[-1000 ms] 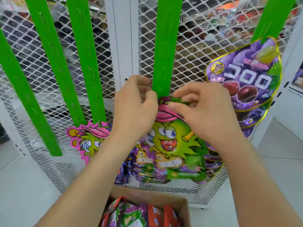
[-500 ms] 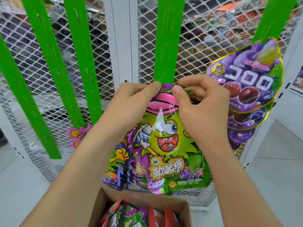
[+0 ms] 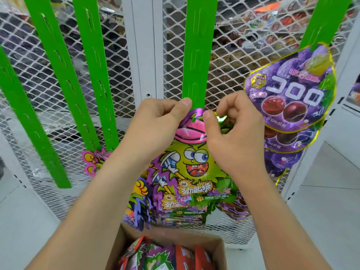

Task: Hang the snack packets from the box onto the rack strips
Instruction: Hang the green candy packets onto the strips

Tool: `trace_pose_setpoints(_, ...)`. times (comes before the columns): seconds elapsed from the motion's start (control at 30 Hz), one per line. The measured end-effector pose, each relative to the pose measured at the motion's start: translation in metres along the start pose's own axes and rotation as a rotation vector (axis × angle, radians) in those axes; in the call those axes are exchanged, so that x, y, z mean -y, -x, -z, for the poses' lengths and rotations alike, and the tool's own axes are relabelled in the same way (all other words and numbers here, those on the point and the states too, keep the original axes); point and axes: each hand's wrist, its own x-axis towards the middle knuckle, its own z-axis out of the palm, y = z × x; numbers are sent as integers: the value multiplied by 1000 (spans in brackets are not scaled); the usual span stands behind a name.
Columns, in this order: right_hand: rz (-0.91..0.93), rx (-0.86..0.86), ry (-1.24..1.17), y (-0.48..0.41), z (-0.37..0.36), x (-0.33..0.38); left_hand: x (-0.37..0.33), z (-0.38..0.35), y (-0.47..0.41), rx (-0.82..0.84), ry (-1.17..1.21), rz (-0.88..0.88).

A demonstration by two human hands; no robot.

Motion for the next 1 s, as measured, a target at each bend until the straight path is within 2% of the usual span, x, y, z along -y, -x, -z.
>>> trace_pose_setpoints(0.13,60,40,61,5,1,-8,9,-1,2,-54,-113,-117)
trace_pose_setpoints(0.23,70,84,102,13,-1,-17,23,-1,7,-111,-319,-273)
trace_pose_setpoints(0.4,327,-76,272,26,9,-8,42,1,31,-277,-608,-529)
trace_pose_setpoints(0.43,351,-33,233,31,11,-4,43,0,39,-325,-663,-592)
trace_pose_setpoints(0.5,291,206,136,40,13,-1,53,-1,57,-315,-706,-642)
trace_pose_setpoints(0.57,103,628,186,50,12,-4,68,-8,78,-59,-764,-487)
trace_pose_setpoints(0.67,-38,1277,511,69,10,-26,118,-27,98,524,-991,-13)
trace_pose_setpoints(0.73,-53,1518,623,85,5,-42,157,-45,107,851,-1078,164)
trace_pose_setpoints(0.8,-94,1612,651,96,-2,-51,199,-64,119,1111,-1067,322)
trace_pose_setpoints(0.83,-115,1629,642,98,-5,-53,218,-72,128,1174,-1024,388)
trace_pose_setpoints(1.0,-108,1619,534,101,-16,-60,315,-92,194,1139,-959,555)
